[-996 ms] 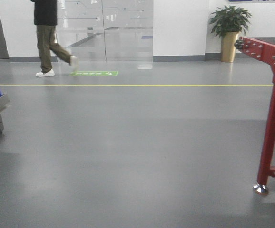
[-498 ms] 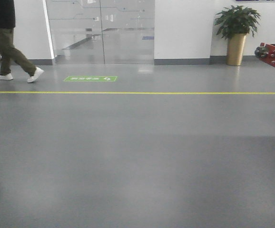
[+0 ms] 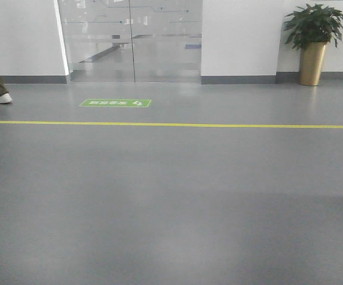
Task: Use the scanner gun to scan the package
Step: 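Turn the base toward the red table and stop at it, then move left gripper over the long tan box, right toward scanner gun, then lower the left gripper onto the tan box and close on it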
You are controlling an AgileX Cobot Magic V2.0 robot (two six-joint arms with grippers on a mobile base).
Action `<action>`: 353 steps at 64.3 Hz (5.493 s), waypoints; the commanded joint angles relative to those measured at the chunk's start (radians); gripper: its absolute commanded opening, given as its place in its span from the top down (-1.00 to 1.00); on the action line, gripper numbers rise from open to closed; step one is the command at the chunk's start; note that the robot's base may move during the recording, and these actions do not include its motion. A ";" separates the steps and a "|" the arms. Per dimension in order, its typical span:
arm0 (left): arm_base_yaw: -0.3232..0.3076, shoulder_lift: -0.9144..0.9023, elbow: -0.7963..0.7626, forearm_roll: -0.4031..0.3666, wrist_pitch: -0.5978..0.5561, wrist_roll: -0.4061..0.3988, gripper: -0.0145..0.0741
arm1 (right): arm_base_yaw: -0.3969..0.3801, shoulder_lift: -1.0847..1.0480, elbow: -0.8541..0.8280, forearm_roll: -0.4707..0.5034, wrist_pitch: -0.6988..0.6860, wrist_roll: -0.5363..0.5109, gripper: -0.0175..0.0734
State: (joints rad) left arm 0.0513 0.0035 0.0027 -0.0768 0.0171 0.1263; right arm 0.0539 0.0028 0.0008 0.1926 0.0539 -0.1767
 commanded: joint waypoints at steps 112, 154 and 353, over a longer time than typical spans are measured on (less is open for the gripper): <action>-0.005 -0.004 -0.003 -0.006 -0.017 -0.005 0.92 | -0.001 -0.003 -0.001 0.001 -0.017 -0.001 0.97; -0.005 -0.004 -0.003 -0.006 -0.017 -0.005 0.92 | -0.001 -0.003 -0.001 0.001 -0.017 -0.001 0.97; -0.005 0.465 -0.882 -0.089 0.726 -0.005 -0.69 | -0.002 0.359 -0.623 0.015 0.285 -0.001 -0.64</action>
State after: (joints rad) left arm 0.0513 0.3798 -0.8094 -0.1851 0.6235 0.1263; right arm 0.0539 0.3384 -0.6140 0.2072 0.3554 -0.1767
